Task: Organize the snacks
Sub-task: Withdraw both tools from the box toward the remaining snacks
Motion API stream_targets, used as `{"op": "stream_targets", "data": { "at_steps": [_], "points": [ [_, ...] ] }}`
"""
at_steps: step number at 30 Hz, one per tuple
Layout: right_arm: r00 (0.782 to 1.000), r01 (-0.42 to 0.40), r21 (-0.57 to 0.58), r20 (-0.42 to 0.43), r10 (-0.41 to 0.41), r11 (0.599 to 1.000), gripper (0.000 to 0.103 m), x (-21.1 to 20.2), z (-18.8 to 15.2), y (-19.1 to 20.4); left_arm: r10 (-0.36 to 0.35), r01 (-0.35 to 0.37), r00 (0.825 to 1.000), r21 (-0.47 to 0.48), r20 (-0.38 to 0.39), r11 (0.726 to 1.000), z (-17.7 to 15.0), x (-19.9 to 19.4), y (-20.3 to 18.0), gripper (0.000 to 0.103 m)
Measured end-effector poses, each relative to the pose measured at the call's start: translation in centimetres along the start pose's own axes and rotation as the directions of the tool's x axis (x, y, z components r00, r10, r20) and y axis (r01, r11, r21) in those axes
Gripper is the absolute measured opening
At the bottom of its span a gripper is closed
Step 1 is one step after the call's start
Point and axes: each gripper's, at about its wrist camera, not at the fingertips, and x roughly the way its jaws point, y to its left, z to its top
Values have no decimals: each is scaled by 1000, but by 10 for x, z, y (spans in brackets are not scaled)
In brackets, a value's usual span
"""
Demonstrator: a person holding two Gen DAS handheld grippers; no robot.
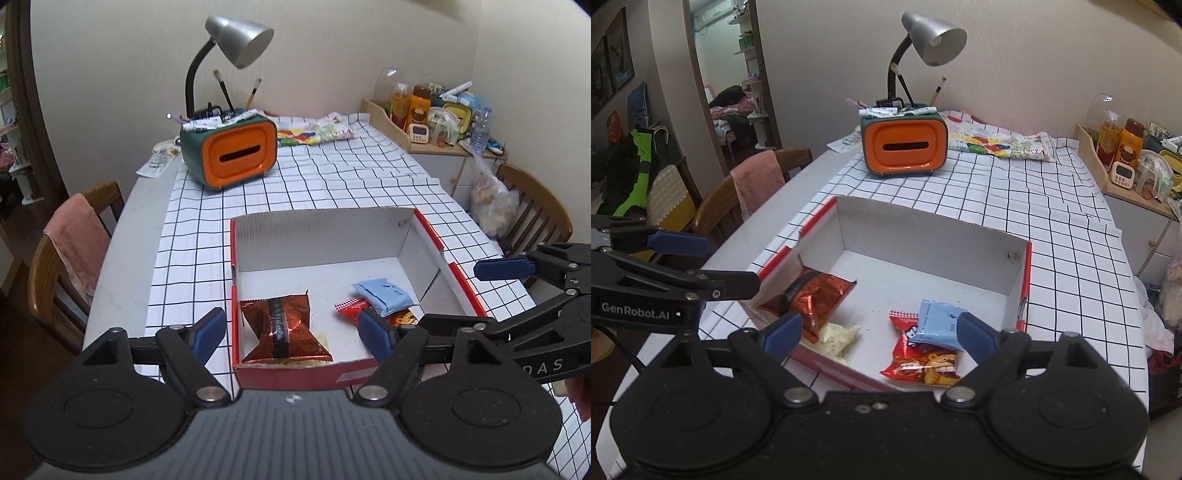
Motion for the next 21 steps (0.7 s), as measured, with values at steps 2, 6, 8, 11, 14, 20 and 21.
{"op": "stream_targets", "data": {
  "at_steps": [2, 6, 8, 11, 14, 20, 21],
  "points": [
    [1000, -7, 4, 6, 7, 1000, 91, -6, -1, 4, -7, 7, 1000, -4, 8, 1000, -3, -7, 1, 81],
    [999, -23, 8, 23, 23, 1000, 93, -17, -5, 12, -15, 15, 1000, -5, 22, 1000, -11, -20, 4, 82],
    [999, -27, 12, 34, 27, 1000, 102, -22, -9, 17, -17, 17, 999, -3, 29, 1000, -15, -27, 4, 82],
    [998, -48, 25, 44, 47, 999, 103, -29, -14, 22, -14, 14, 999, -8, 53, 1000, -23, -40, 7, 83],
    [997, -65, 32, 45, 64, 997, 103, -36, -21, 29, -23, 24, 998, -18, 62, 1000, -30, -51, 10, 85],
    [996, -80, 21, 40, 79, 997, 103, -43, -38, 45, -42, 44, 997, -32, 62, 999, -50, -67, 20, 91],
    [996, -79, 19, 34, 78, 997, 103, -43, -41, 48, -44, 47, 997, -37, 63, 998, -54, -69, 22, 93]
  ]
}}
